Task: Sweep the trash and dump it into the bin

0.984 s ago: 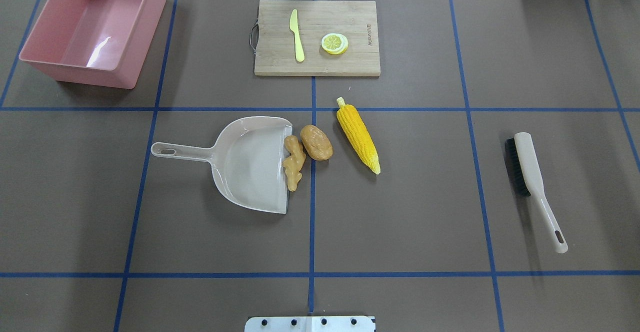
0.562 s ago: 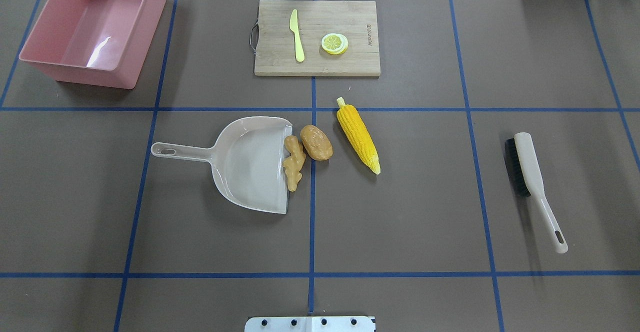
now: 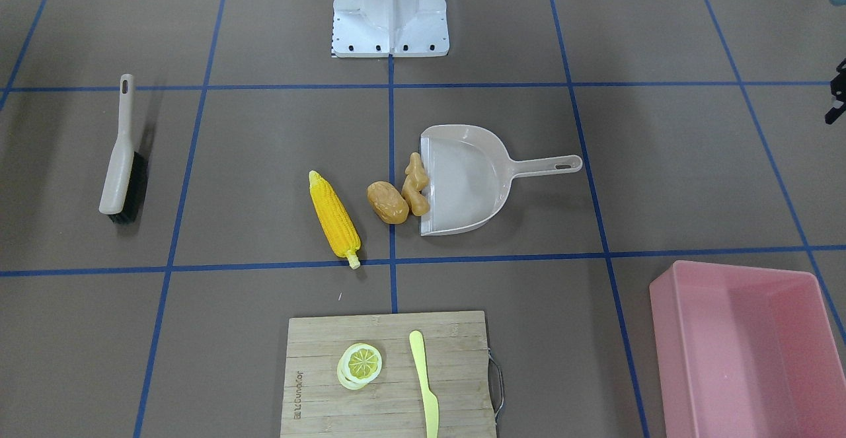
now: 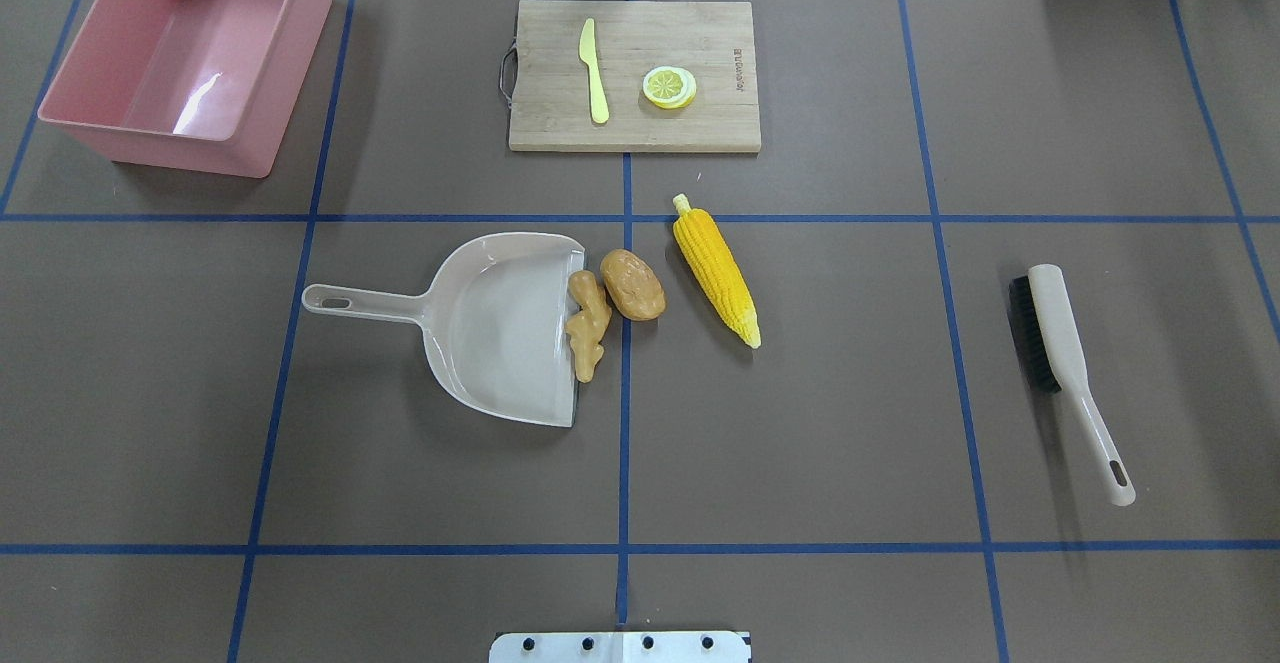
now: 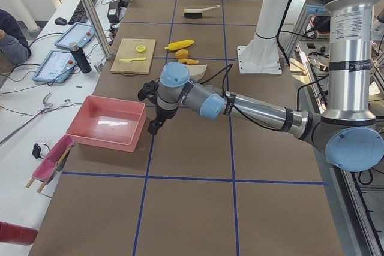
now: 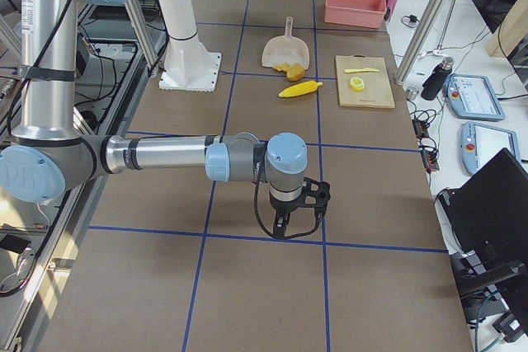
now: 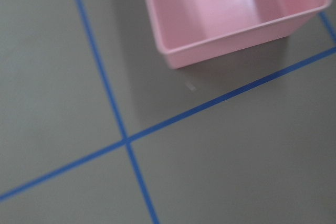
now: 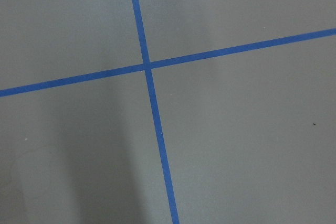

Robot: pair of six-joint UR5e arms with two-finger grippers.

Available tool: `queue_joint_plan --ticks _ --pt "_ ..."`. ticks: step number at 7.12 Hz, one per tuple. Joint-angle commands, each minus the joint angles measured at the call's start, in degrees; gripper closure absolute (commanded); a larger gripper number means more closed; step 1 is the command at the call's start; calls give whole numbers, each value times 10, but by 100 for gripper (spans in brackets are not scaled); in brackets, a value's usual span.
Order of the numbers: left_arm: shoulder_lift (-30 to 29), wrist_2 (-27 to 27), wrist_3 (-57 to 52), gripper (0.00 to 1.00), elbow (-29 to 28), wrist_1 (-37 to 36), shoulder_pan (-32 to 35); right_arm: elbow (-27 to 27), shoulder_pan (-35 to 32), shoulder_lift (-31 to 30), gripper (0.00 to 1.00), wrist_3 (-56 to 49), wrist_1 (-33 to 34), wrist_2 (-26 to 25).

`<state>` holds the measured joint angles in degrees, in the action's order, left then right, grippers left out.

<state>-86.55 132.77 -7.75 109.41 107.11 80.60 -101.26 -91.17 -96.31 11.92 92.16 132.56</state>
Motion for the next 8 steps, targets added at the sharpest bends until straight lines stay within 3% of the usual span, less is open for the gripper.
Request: queue_joint_plan --ticks 1,3,4,5,6,8 --pt "-8 1 -69 1 27 18 -60 4 1 0 0 0 -2 0" --pt "-36 -8 -76 1 32 15 -162 -26 22 3 0 -2 -6 0" --pt "-61 -8 -75 1 32 16 -206 -72 53 23 0 9 46 -15" --pt "-85 -10 -75 1 37 18 -231 -105 74 104 0 51 137 -9" --pt "-91 -53 -75 1 76 14 -289 -126 118 111 0 90 147 8" --pt "-93 -59 -76 1 67 13 -313 -160 211 109 0 175 138 44"
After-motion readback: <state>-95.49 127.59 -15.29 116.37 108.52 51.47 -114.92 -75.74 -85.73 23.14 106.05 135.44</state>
